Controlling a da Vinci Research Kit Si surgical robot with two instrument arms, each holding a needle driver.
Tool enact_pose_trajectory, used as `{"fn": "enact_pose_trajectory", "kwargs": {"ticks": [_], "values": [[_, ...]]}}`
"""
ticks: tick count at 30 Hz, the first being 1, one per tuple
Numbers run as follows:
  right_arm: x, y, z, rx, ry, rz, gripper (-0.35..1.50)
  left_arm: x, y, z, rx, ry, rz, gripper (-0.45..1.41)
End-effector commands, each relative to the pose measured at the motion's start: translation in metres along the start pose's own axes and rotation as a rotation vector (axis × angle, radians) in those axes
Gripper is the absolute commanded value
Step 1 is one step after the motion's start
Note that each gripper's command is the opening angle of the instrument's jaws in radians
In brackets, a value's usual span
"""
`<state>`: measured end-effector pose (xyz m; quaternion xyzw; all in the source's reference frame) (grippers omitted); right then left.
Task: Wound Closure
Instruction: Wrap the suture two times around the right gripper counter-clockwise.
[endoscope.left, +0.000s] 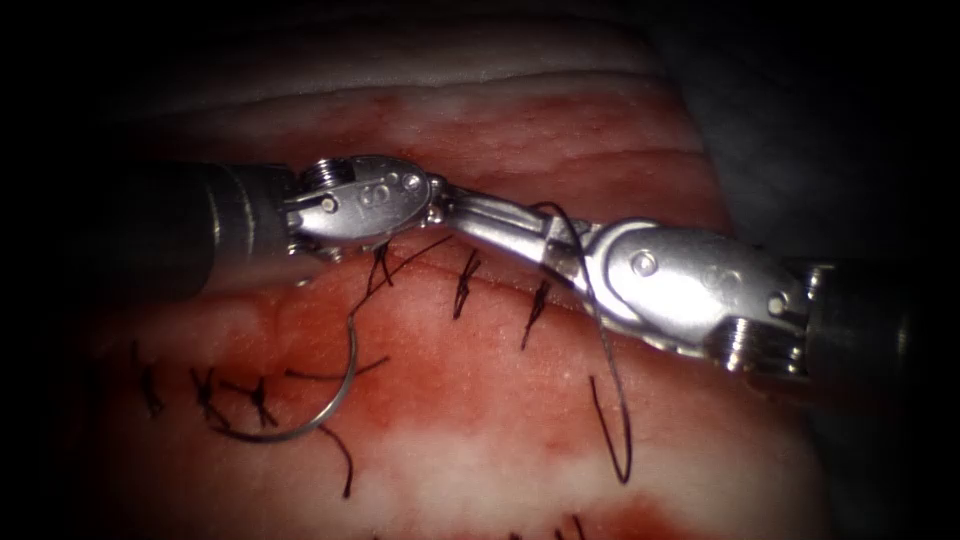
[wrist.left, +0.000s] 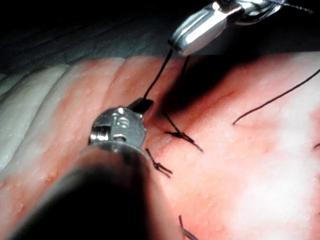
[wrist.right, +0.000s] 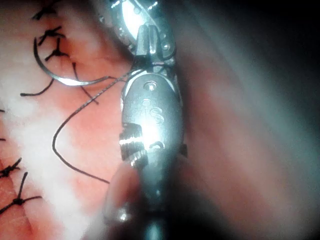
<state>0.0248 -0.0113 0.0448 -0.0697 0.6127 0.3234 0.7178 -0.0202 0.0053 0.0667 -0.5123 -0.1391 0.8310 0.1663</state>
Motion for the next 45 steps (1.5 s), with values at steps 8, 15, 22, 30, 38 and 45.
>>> {"fn": "enact_pose_trajectory", "kwargs": {"ticks": [8,15,22,30,38,45], "values": [[-0.0012,0.0023,0.0006,-0.076,-0.046,-0.092,0.64,0.0004,0.0029,-0.0002,-0.009,-0.003,0.013,-0.45],[-0.0025,0.0036,0.0004,-0.144,-0.162,-0.130,1.03,0.0024,0.0060,-0.0021,-0.011,-0.013,0.067,-0.45],[-0.0048,0.0030,-0.0004,-0.118,-0.333,-0.213,0.99,0.0046,0.0082,-0.0033,-0.015,-0.016,0.099,-0.45],[-0.0083,0.0011,-0.0017,0.021,-0.463,-0.251,1.11,0.0066,0.0085,-0.0032,-0.014,-0.015,0.129,-0.45],[-0.0105,-0.0010,-0.0040,0.209,-0.501,-0.245,0.73,0.0089,0.0050,-0.0030,0.003,-0.024,0.154,-0.45],[-0.0113,-0.0015,-0.0053,0.273,-0.461,-0.179,0.51,0.0088,0.0023,0.0012,-0.016,-0.067,0.161,-0.45]]}}
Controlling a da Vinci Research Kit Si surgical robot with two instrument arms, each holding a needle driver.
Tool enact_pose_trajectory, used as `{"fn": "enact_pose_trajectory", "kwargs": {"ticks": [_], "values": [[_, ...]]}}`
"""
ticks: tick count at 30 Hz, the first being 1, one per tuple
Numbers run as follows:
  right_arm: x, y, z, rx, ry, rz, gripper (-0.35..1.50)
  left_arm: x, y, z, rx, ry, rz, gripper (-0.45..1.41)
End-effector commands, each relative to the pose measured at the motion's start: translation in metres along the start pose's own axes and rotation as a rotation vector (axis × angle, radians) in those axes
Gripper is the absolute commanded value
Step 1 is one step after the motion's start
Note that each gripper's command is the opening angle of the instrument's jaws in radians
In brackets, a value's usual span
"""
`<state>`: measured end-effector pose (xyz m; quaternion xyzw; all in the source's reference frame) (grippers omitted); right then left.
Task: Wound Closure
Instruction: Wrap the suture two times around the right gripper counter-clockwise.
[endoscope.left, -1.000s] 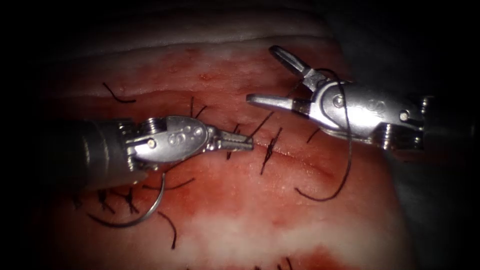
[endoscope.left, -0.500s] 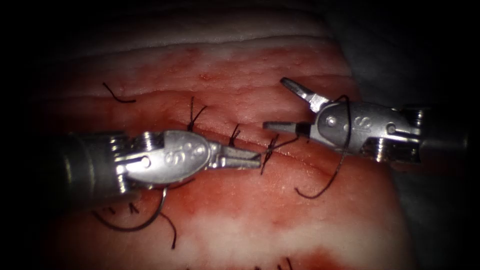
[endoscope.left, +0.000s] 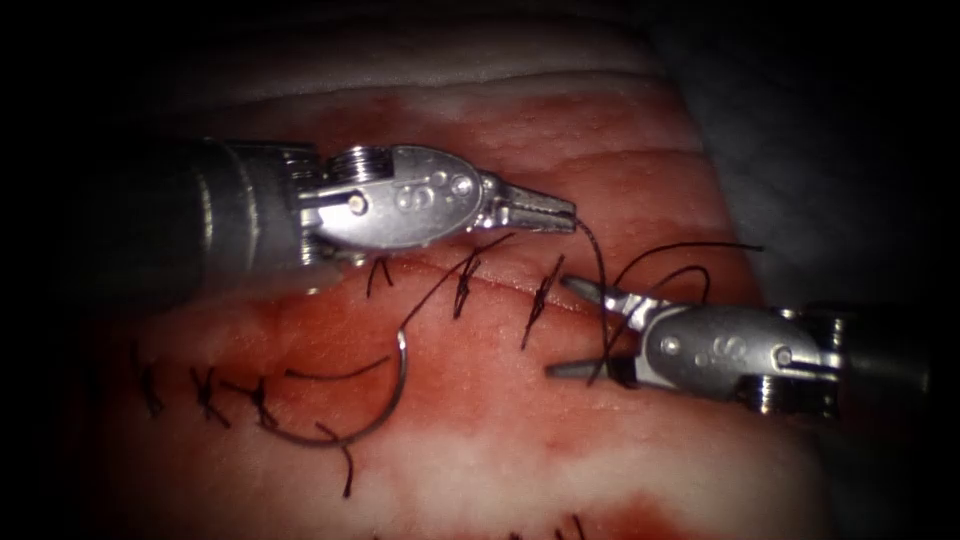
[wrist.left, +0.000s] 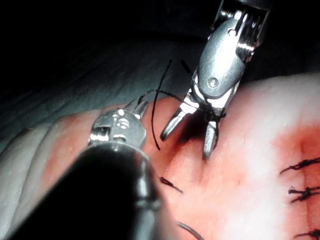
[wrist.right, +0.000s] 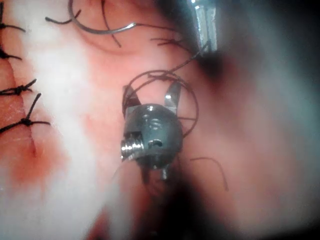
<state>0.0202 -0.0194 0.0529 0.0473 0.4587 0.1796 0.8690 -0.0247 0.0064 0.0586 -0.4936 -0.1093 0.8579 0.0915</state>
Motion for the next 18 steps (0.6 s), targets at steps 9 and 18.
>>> {"fn": "enact_pose_trajectory", "kwargs": {"ticks": [9,18], "values": [[-0.0005,0.0006,0.0002,0.000,0.322,0.137,0.39,-0.0045,-0.0027,0.0049,-0.055,-0.048,0.017,-0.45],[0.0003,0.0011,0.0006,-0.152,0.552,0.220,0.49,-0.0082,-0.0018,0.0067,-0.091,-0.055,-0.016,-0.45]]}}
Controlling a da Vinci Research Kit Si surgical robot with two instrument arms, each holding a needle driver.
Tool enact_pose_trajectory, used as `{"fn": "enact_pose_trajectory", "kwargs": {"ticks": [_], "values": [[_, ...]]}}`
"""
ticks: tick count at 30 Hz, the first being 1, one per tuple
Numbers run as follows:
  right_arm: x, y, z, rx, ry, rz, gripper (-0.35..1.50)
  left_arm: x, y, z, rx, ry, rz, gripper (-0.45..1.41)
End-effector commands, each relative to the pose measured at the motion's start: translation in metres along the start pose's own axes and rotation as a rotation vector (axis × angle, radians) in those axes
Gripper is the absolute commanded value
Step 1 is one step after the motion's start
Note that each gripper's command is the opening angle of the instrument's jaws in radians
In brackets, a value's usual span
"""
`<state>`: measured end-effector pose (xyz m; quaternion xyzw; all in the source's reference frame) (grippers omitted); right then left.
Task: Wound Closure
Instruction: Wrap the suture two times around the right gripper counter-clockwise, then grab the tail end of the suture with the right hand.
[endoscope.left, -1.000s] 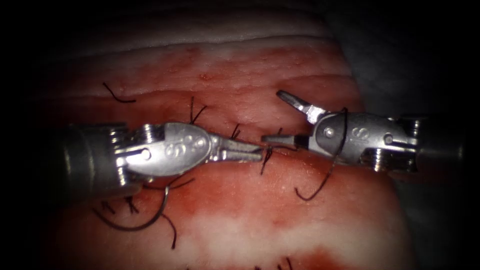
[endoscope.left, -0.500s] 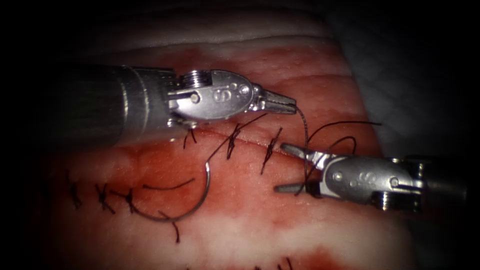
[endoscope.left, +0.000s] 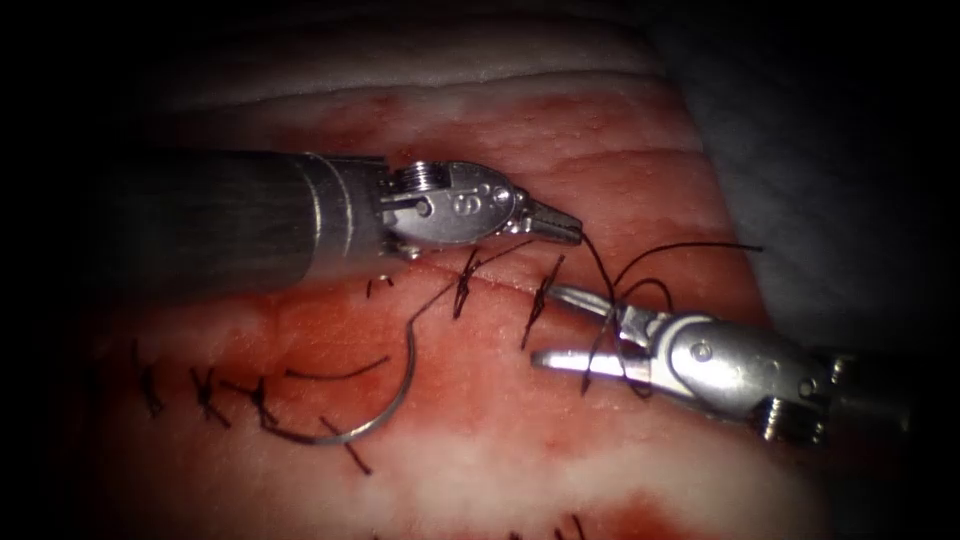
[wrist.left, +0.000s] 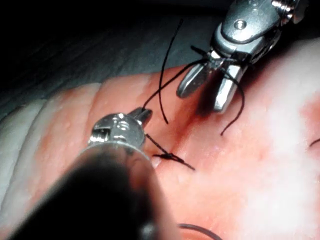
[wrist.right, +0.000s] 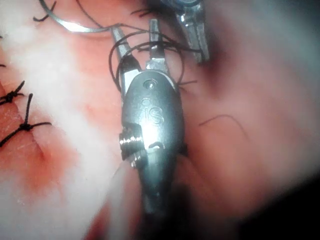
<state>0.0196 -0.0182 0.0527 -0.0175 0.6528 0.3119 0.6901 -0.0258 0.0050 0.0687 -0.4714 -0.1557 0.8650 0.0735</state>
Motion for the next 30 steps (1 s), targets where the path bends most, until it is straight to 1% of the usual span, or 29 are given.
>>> {"fn": "enact_pose_trajectory", "kwargs": {"ticks": [1,2,4,6,8,9,10,13,16,17,19,21,23,27,28,29,30], "values": [[-0.0005,-0.0001,0.0010,-0.027,0.023,0.002,0.49,-0.0002,-0.0002,0.0007,-0.004,0.005,0.000,-0.45],[-0.0005,-0.0001,0.0011,-0.047,0.034,0.003,0.49,-0.0003,0.0001,0.0008,-0.011,0.010,-0.002,-0.45],[-0.0003,0.0001,0.0013,-0.078,0.054,0.007,0.56,-0.0007,0.0008,0.0008,-0.017,0.013,-0.005,-0.45],[-0.0002,0.0002,0.0013,-0.100,0.073,0.009,0.56,-0.0010,0.0016,0.0005,-0.022,0.012,0.003,-0.45],[-0.0002,0.0003,0.0012,-0.151,0.100,0.014,0.59,-0.0014,0.0023,0.0002,-0.026,0.012,-0.002,-0.45],[-0.0001,0.0005,0.0011,-0.203,0.121,0.036,0.71,-0.0018,0.0032,-0.0002,-0.030,0.011,0.001,-0.45],[-0.0002,0.0005,0.0010,-0.223,0.123,0.048,0.79,-0.0019,0.0036,-0.0003,-0.032,0.011,0.005,-0.45],[-0.0002,0.0005,0.0007,-0.290,0.119,0.062,0.91,-0.0022,0.0053,-0.0006,-0.036,0.009,0.012,-0.45],[-0.0002,0.0005,-0.0001,-0.378,0.101,0.067,0.89,-0.0018,0.0071,-0.0009,-0.042,0.005,0.021,-0.45],[-0.0003,0.0004,-0.0004,-0.403,0.100,0.076,0.86,-0.0016,0.0076,-0.0010,-0.043,0.005,0.024,-0.45],[-0.0005,0.0004,-0.0013,-0.465,0.091,0.096,0.71,-0.0008,0.0088,-0.0013,-0.044,0.007,0.027,-0.45],[-0.0008,0.0003,-0.0020,-0.495,0.088,0.107,0.66,0.0001,0.0099,-0.0015,-0.044,0.010,0.028,-0.45],[-0.0013,0.0002,-0.0028,-0.528,0.092,0.143,0.71,0.0010,0.0107,-0.0017,-0.045,0.010,0.029,-0.45],[-0.0023,-0.0002,-0.0048,-0.593,0.088,0.205,0.71,0.0026,0.0118,-0.0015,-0.042,0.010,0.021,-0.45],[-0.0031,-0.0002,-0.0058,-0.632,0.093,0.259,0.69,0.0034,0.0120,-0.0008,-0.043,0.014,0.024,-0.45],[-0.0031,-0.0002,-0.0058,-0.632,0.093,0.259,0.69,0.0034,0.0120,-0.0008,-0.043,0.014,0.024,-0.45],[-0.0036,0.0000,-0.0062,-0.657,0.089,0.309,0.71,0.0038,0.0117,-0.0002,-0.043,0.017,0.033,-0.45]]}}
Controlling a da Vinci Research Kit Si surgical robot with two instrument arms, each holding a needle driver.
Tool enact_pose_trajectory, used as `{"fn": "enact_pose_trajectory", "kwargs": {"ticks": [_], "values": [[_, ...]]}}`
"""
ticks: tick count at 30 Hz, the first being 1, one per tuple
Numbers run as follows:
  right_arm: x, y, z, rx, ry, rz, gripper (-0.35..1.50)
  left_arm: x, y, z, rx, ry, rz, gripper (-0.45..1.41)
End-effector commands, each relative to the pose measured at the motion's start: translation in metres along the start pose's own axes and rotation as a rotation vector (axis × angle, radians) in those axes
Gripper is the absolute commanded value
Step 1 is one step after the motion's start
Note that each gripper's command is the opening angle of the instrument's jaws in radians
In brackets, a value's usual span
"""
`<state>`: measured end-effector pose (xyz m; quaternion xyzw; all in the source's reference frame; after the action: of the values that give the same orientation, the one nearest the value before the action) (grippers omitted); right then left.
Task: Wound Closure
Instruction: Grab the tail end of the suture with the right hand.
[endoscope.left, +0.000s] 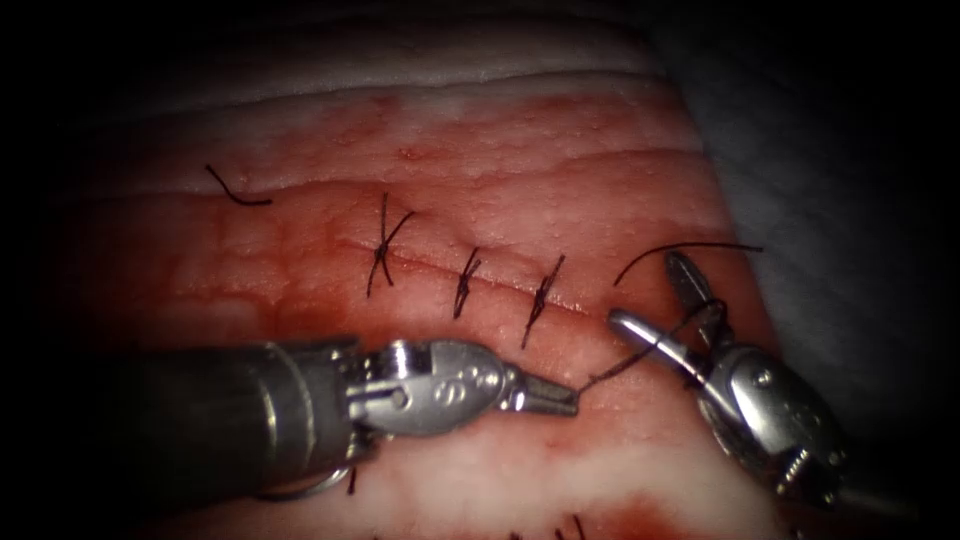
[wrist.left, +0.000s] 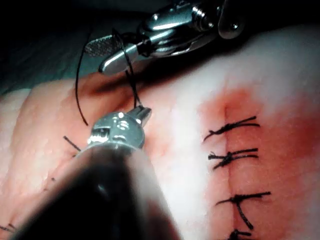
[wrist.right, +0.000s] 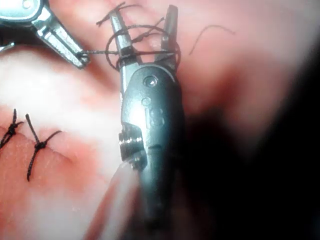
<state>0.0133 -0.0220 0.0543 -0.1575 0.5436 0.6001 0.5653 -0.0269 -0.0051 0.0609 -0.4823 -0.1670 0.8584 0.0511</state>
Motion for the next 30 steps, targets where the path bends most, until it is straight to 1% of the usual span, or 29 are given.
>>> {"fn": "enact_pose_trajectory", "kwargs": {"ticks": [1,5,6,9,11,17,23,26,27,30], "values": [[-0.0010,-0.0005,0.0004,-0.002,-0.006,0.012,0.71,-0.0002,-0.0005,0.0007,0.001,0.000,0.003,-0.45],[-0.0020,0.0003,0.0007,-0.052,-0.060,0.046,0.79,0.0003,-0.0013,0.0019,0.004,0.003,0.008,-0.45],[-0.0026,0.0008,0.0009,-0.067,-0.081,0.070,0.79,0.0006,-0.0018,0.0023,0.004,0.005,0.014,-0.45],[-0.0032,0.0013,0.0012,-0.074,-0.096,0.099,0.79,0.0007,-0.0022,0.0025,0.003,0.008,0.013,-0.45],[-0.0039,0.0021,0.0018,-0.083,-0.114,0.148,0.81,0.0010,-0.0029,0.0027,0.002,0.012,0.011,-0.45],[-0.0043,0.0031,0.0024,-0.092,-0.133,0.258,0.71,0.0009,-0.0039,0.0029,-0.002,0.018,0.010,-0.45],[-0.0041,0.0040,0.0028,-0.102,-0.145,0.323,0.68,0.0005,-0.0046,0.0030,-0.005,0.022,0.012,-0.45],[-0.0042,0.0043,0.0031,-0.096,-0.156,0.350,0.78,0.0006,-0.0047,0.0031,-0.004,0.022,0.012,-0.45],[-0.0043,0.0046,0.0032,-0.097,-0.164,0.359,0.89,0.0007,-0.0047,0.0033,-0.003,0.022,0.012,-0.45],[-0.0043,0.0048,0.0032,-0.097,-0.170,0.369,0.94,0.0007,-0.0048,0.0033,-0.003,0.022,0.011,-0.45]]}}
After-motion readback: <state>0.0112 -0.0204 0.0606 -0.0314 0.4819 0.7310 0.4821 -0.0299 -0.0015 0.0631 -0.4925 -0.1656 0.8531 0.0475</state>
